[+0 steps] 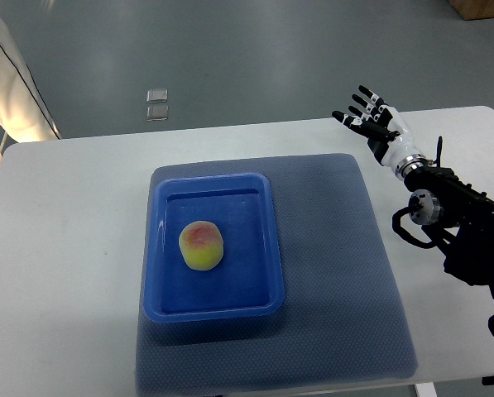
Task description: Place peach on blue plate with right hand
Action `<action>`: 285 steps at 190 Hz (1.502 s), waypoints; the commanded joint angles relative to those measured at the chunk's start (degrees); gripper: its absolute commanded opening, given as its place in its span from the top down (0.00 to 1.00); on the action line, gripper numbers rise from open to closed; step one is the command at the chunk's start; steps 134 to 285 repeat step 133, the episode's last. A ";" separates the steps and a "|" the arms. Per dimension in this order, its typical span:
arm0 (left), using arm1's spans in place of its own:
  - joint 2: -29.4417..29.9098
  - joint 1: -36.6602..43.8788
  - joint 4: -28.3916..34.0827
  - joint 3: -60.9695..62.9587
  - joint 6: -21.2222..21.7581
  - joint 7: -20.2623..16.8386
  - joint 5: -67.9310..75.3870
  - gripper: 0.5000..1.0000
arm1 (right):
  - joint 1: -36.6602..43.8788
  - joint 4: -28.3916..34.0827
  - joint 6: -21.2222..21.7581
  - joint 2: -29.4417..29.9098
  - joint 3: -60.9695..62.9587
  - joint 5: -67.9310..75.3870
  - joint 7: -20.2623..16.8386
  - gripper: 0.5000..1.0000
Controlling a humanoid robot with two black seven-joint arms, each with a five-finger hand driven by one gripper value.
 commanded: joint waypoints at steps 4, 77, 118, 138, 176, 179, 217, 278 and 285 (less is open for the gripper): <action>0.00 0.00 0.00 0.00 0.00 0.00 0.00 0.00 | -1.44 -0.01 0.44 0.79 0.09 2.80 -1.71 0.14; 0.00 0.00 0.00 0.00 0.00 0.00 0.00 0.00 | -2.68 -0.10 4.74 3.42 1.06 2.80 4.27 0.14; 0.00 0.00 0.00 0.00 0.00 0.00 0.00 0.00 | -2.85 -0.36 10.02 3.60 1.15 2.89 10.16 0.14; 0.00 0.00 0.00 0.00 0.00 0.00 0.00 0.00 | -3.29 -0.54 9.58 3.78 1.23 2.97 11.56 0.14; 0.00 0.00 0.00 0.00 0.00 0.00 0.00 0.00 | -3.29 -0.54 9.58 3.78 1.23 2.97 11.56 0.14; 0.00 0.00 0.00 0.00 0.00 0.00 0.00 0.00 | -3.29 -0.54 9.58 3.78 1.23 2.97 11.56 0.14; 0.00 0.00 0.00 0.00 0.00 0.00 0.00 0.00 | -3.29 -0.54 9.58 3.78 1.23 2.97 11.56 0.14; 0.00 0.00 0.00 0.00 0.00 0.00 0.00 0.00 | -3.29 -0.54 9.58 3.78 1.23 2.97 11.56 0.14; 0.00 0.00 0.00 0.00 0.00 0.00 0.00 0.00 | -3.29 -0.54 9.58 3.78 1.23 2.97 11.56 0.14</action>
